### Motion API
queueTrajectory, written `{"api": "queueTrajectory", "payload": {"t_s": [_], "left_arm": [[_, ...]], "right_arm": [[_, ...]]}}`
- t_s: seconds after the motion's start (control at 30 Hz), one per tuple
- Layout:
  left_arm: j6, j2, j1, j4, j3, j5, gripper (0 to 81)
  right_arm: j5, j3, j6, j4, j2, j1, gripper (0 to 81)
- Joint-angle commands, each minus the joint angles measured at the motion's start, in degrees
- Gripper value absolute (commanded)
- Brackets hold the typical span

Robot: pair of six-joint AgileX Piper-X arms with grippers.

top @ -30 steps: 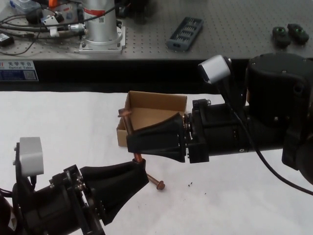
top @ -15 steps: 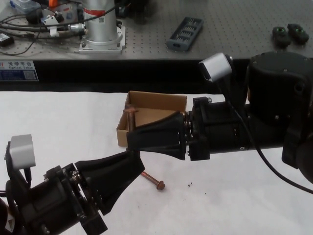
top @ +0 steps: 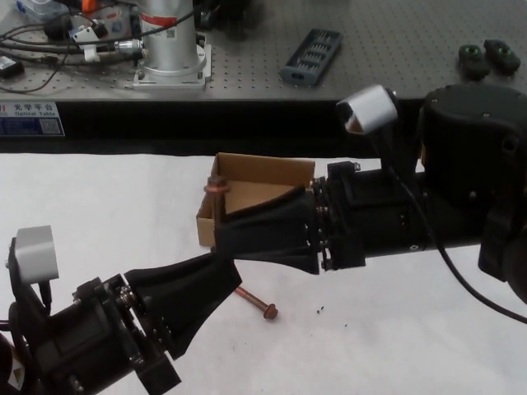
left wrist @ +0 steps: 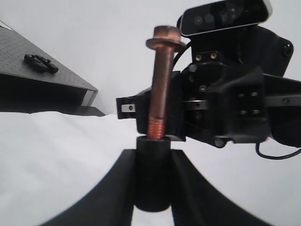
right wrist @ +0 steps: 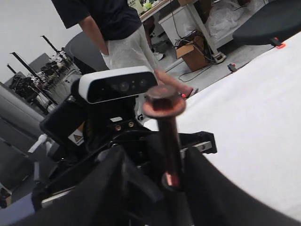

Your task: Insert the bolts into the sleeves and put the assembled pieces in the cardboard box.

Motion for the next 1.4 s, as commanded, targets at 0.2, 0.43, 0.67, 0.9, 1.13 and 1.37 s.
{"api": "queueTrajectory", "payload": {"t_s": [0.2, 0.43, 0.67, 0.9, 1.13, 1.37], "left_arm": [[1.5, -0.5, 0.4, 0.2, -1.0, -3.2, 4.1], [9.5, -0.5, 0.4, 16.8, -9.9, -0.6, 4.1], [26.3, 2.4, 2.6, 37.1, -22.8, 2.0, 4.4], [26.3, 14.5, 8.3, 38.4, -33.9, 6.1, 4.5], [28.3, 24.1, 10.8, 42.2, -42.1, 6.1, 4.5], [35.7, 31.8, 11.0, 53.5, -51.4, 5.8, 4.5]], "right_arm": [[-2.6, -0.1, 3.2, 1.3, -5.3, -5.7, 30.6], [0.1, 0.1, -5.6, 22.9, -8.9, -10.2, 15.4], [4.8, 3.0, -18.2, 37.7, -11.4, -10.2, 5.1], [7.7, 13.7, -14.9, 37.5, -21.0, -10.0, 5.1], [10.6, 19.4, -7.1, 37.0, -32.1, -10.0, 5.2], [11.1, 19.8, -7.1, 37.0, -34.5, -10.0, 5.2]]}}
